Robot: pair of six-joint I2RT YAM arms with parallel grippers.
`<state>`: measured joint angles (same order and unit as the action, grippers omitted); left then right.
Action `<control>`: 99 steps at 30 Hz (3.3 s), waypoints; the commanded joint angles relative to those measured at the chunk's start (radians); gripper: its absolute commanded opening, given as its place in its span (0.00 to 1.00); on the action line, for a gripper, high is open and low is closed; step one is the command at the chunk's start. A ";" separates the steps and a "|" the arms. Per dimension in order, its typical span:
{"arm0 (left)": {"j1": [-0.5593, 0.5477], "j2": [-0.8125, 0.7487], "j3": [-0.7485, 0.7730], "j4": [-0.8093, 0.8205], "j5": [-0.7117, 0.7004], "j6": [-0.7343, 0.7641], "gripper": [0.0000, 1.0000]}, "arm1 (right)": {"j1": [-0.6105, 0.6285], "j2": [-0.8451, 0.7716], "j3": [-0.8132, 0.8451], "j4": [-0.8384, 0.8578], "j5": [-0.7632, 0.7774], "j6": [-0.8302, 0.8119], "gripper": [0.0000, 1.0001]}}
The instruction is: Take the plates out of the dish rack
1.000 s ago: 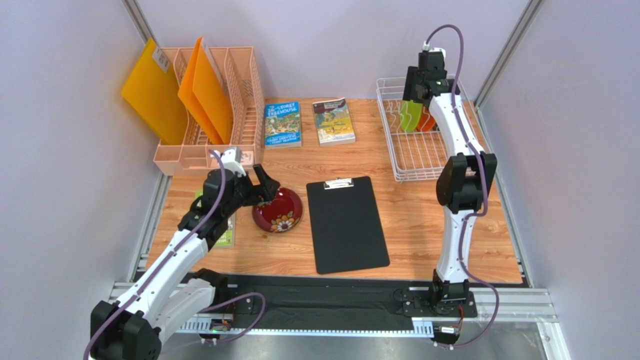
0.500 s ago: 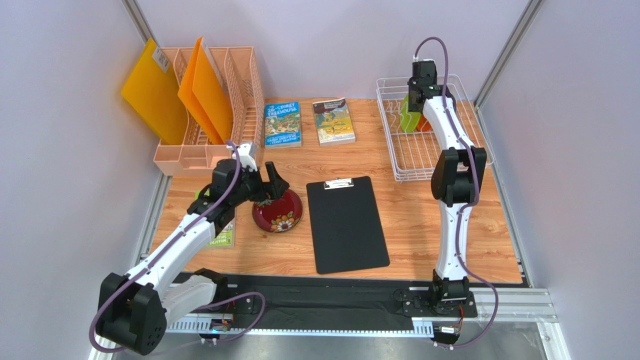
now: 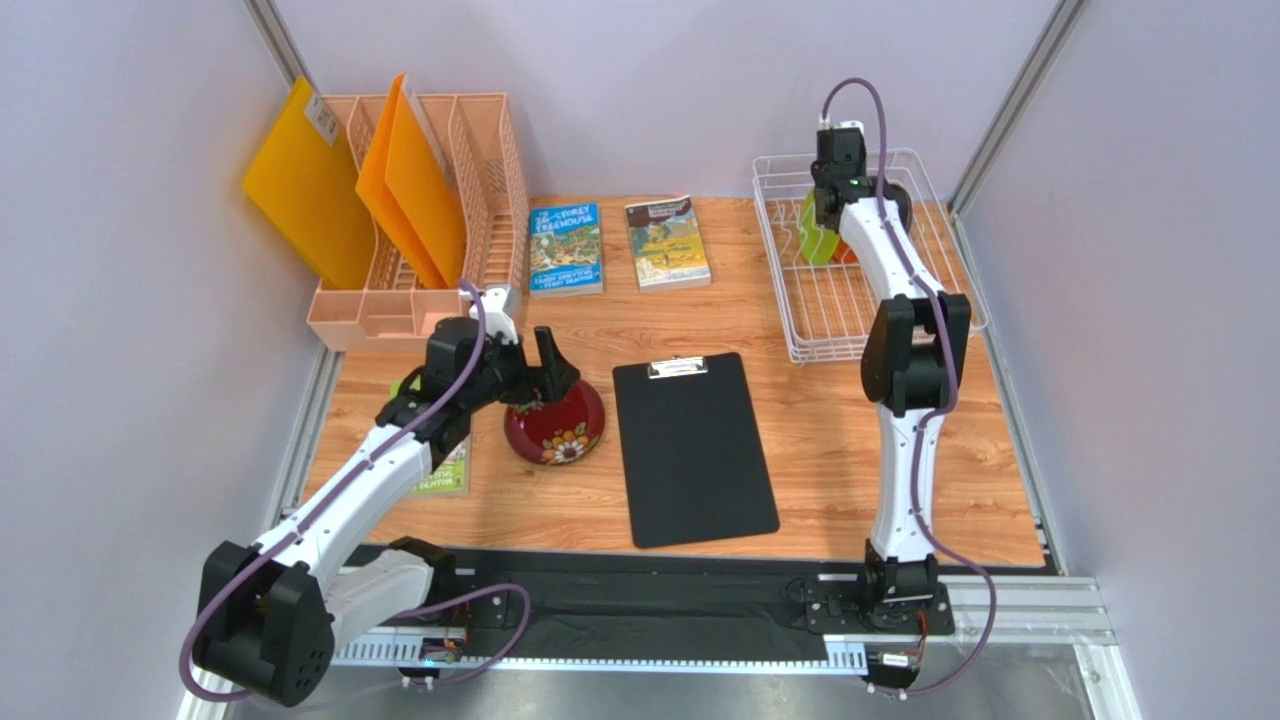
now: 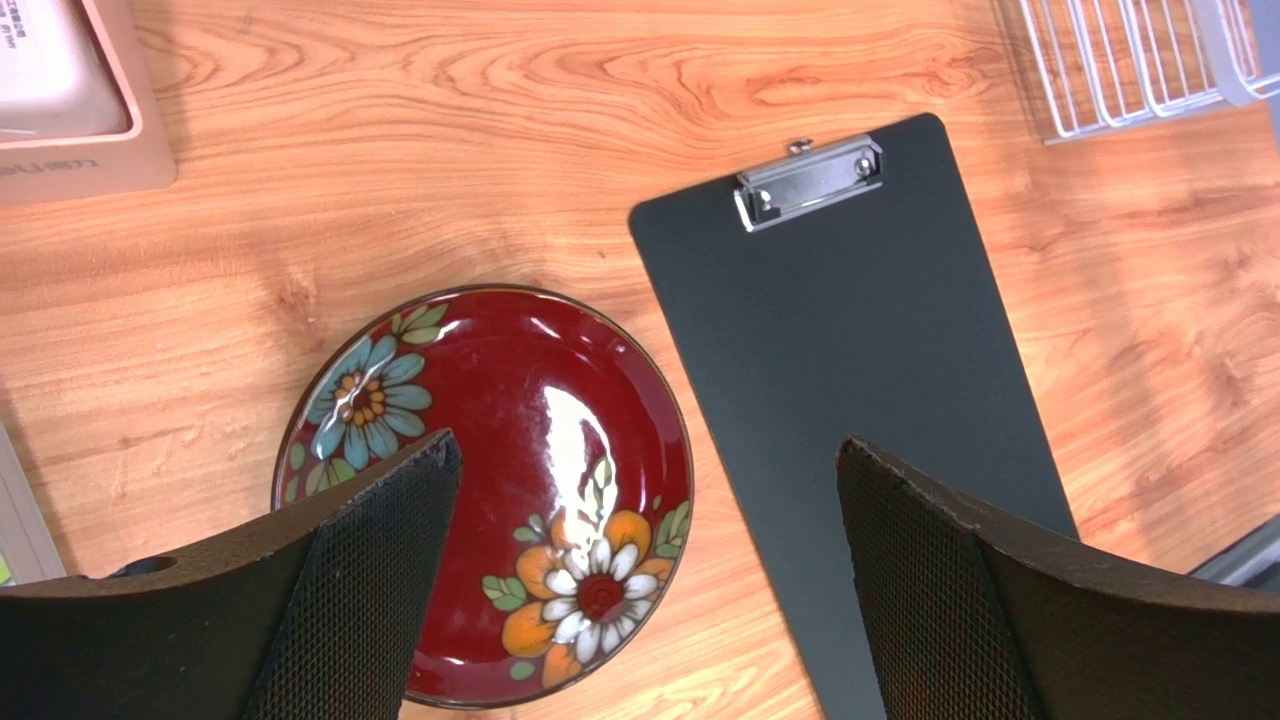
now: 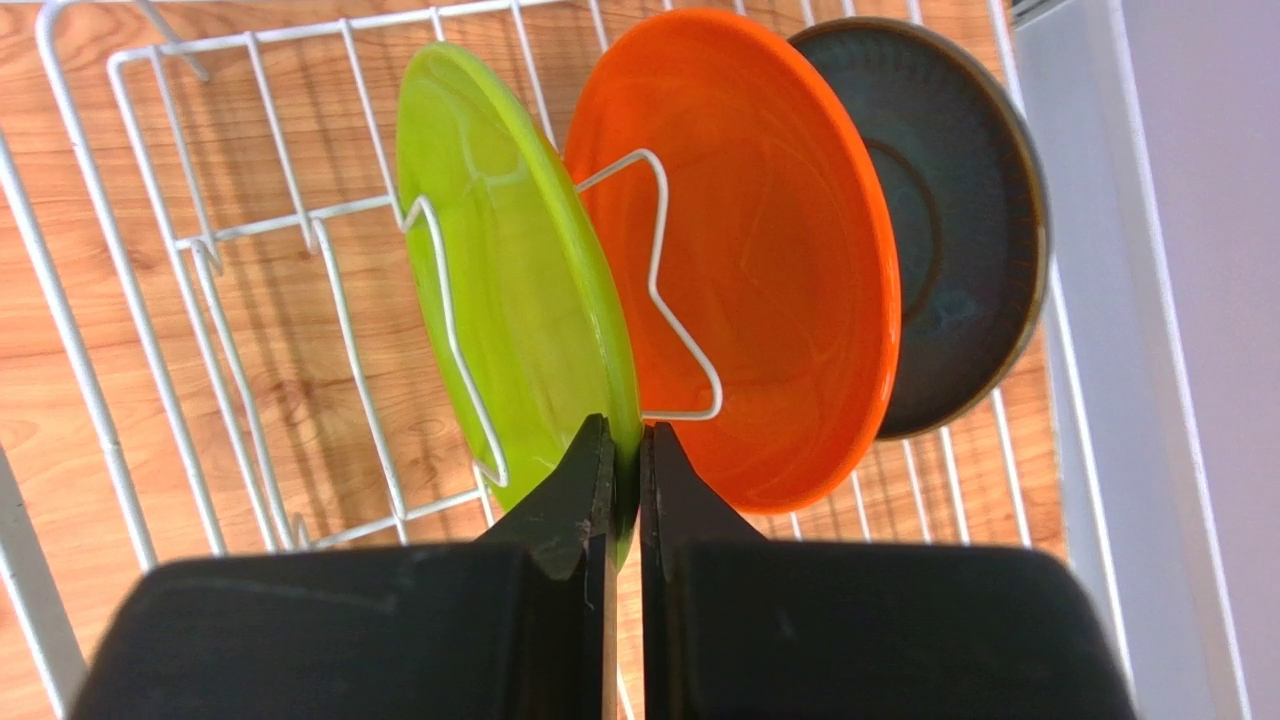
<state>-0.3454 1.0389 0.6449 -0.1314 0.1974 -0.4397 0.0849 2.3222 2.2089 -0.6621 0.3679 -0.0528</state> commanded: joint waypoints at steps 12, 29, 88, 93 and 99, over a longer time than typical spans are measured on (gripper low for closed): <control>-0.004 0.026 0.041 -0.027 -0.124 0.045 0.99 | 0.139 -0.359 -0.314 0.357 0.431 -0.088 0.00; -0.003 -0.042 -0.011 0.108 -0.006 -0.053 0.95 | 0.240 -0.900 -0.760 0.148 -0.249 0.304 0.00; -0.046 -0.025 -0.244 0.613 0.106 -0.315 0.35 | 0.466 -0.837 -1.124 0.535 -0.879 0.636 0.00; -0.046 -0.019 -0.258 0.592 0.091 -0.314 0.00 | 0.464 -0.822 -1.126 0.556 -0.941 0.643 0.00; -0.046 -0.049 -0.264 0.480 0.011 -0.304 0.00 | 0.466 -0.794 -1.114 0.544 -0.959 0.643 0.47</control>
<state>-0.3820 1.0115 0.3939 0.4393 0.2604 -0.7959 0.5388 1.5269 1.0718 -0.1879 -0.5129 0.5621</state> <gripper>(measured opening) 0.029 0.258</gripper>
